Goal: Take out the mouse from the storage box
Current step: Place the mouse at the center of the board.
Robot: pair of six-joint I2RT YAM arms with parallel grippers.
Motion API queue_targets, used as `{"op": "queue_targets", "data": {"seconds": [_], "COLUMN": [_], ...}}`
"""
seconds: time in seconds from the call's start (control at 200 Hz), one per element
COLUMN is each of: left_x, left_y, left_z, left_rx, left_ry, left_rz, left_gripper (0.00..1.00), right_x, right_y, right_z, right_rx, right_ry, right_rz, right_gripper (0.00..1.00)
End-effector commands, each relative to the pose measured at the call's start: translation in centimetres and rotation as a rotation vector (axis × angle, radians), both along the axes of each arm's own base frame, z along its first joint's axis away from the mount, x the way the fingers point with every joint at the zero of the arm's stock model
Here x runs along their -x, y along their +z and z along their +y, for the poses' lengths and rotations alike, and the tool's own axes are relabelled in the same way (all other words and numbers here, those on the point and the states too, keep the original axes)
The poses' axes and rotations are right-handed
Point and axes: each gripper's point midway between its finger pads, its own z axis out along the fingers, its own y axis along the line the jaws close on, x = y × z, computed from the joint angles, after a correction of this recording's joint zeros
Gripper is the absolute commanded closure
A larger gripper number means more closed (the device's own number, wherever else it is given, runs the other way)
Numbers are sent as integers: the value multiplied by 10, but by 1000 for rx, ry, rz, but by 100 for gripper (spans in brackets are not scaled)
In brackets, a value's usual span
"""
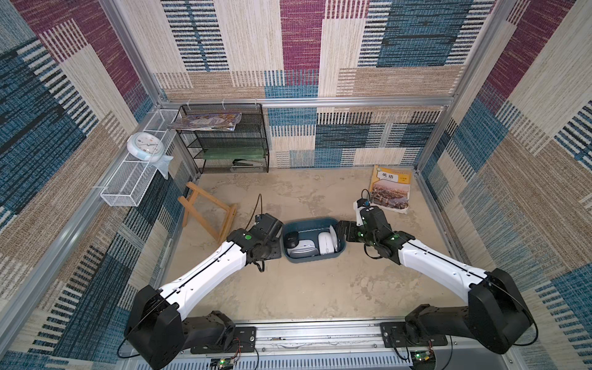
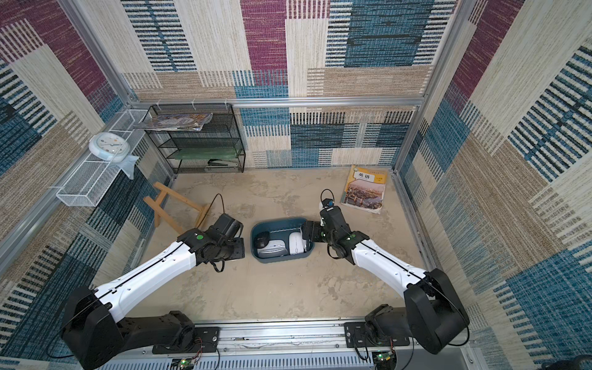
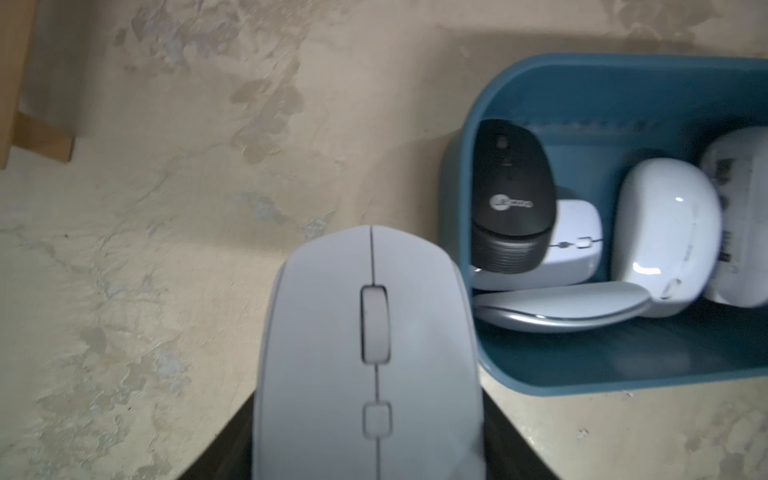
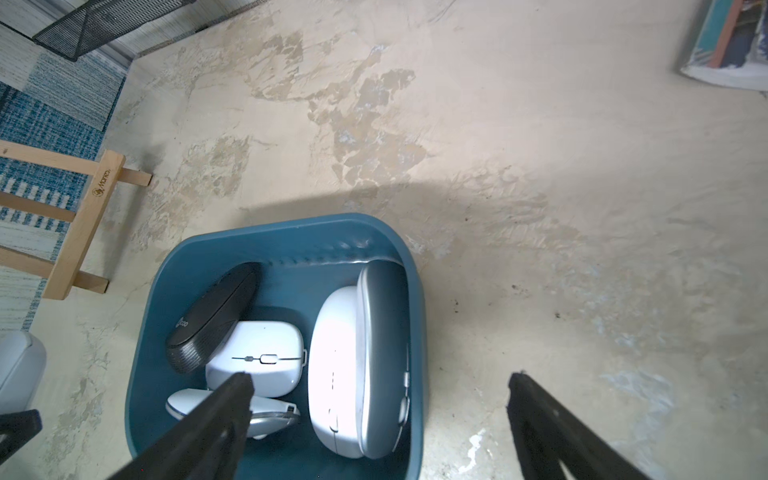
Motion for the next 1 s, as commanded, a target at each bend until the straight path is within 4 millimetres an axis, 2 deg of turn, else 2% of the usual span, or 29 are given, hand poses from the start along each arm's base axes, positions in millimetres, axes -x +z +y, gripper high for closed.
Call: {"op": "queue_targets", "data": {"seconds": [0.0,0.175,0.511,0.646,0.836,0.997], "left_x": [6,18,26,29,30,29], "left_y": [-15,-40,-72,-81,-84,-77], "left_z": [10,23,31,36,43,42], "left_rx": [69,72,91,87,69,86], "left_ry": [68,109,131,150,174,170], "left_rz": [29,77,108,111,112,93], "left_gripper": [56,56,53,50,37,25], "right_x": [0,-1,11,13,19,23], "right_y": [0,-9,-37,-44,-54,-55], "right_z": [15,43,114,132,153,166], "right_rx": [2,19,99,137,138,183], "right_ry": [32,88,249,289,348,377], "right_rz": [7,47,130,143,178,176], "right_gripper": [2,2,2,2,3,4]}}
